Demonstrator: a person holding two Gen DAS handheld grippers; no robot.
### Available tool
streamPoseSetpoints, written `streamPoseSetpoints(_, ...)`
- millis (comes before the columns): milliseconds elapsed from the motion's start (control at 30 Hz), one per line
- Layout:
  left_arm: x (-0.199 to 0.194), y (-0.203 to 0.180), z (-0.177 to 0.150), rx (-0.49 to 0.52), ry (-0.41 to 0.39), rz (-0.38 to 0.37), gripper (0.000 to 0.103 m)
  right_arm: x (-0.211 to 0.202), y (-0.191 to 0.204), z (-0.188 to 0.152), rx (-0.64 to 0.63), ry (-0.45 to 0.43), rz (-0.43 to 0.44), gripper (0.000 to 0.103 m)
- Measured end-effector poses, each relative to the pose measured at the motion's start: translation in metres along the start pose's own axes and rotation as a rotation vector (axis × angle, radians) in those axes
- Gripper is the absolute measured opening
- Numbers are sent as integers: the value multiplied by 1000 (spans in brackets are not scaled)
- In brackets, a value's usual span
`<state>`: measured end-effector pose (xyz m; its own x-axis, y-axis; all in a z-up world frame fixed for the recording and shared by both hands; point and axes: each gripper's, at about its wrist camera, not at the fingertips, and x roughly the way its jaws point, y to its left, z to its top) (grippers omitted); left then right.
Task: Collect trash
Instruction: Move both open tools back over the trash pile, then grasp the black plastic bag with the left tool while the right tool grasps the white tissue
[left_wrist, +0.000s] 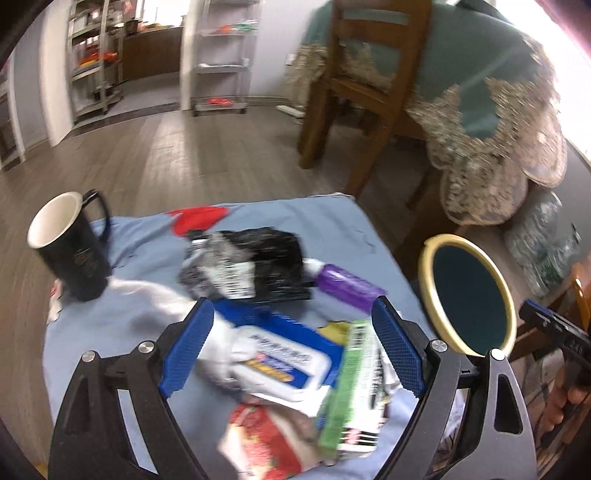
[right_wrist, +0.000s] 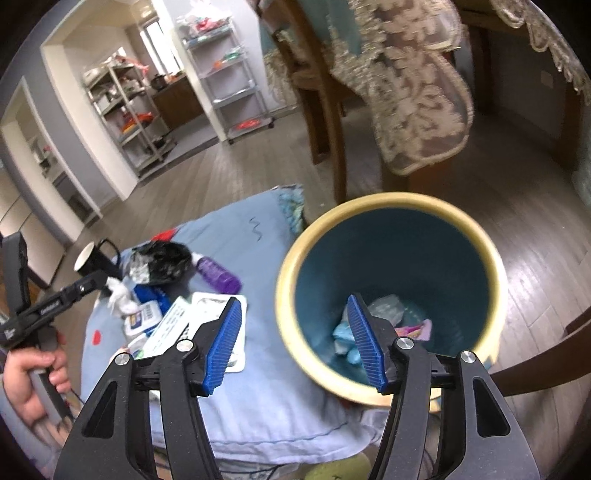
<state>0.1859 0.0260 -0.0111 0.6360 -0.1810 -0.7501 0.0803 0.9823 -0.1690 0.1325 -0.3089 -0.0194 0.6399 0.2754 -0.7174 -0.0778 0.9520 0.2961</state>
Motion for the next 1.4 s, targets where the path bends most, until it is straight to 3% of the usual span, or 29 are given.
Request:
streamPoseSetpoints(167,-1,28,-2,-63,2,30,84,8,20,-5,-35,31,25,64)
streamPoseSetpoints(300,3,35,6,-44,8,43,84,17,34,-10,-62,62,47,64)
streamPoseSetpoints(600,51,47,30,-21,63,63,82,29,57,-16,-118,106,63,65)
streamPoseSetpoints(800,93,51,44,81,137,91,64,37,62,-16,-129,127,57,65)
streamPoseSetpoints(867,102,52,43,97,157,94,50,40,63,-15,-129,135,56,65)
streamPoseSetpoints(933,105,53,40,98,159,111,17,43,65,-15,-131,144,57,65)
streamPoseSetpoints(1033,101,53,39,93,150,98,11,49,70,-16,-132,159,63,65)
streamPoseSetpoints(1400,49,57,52,51,30,53,10,54,120,-22,-254,172,144,65)
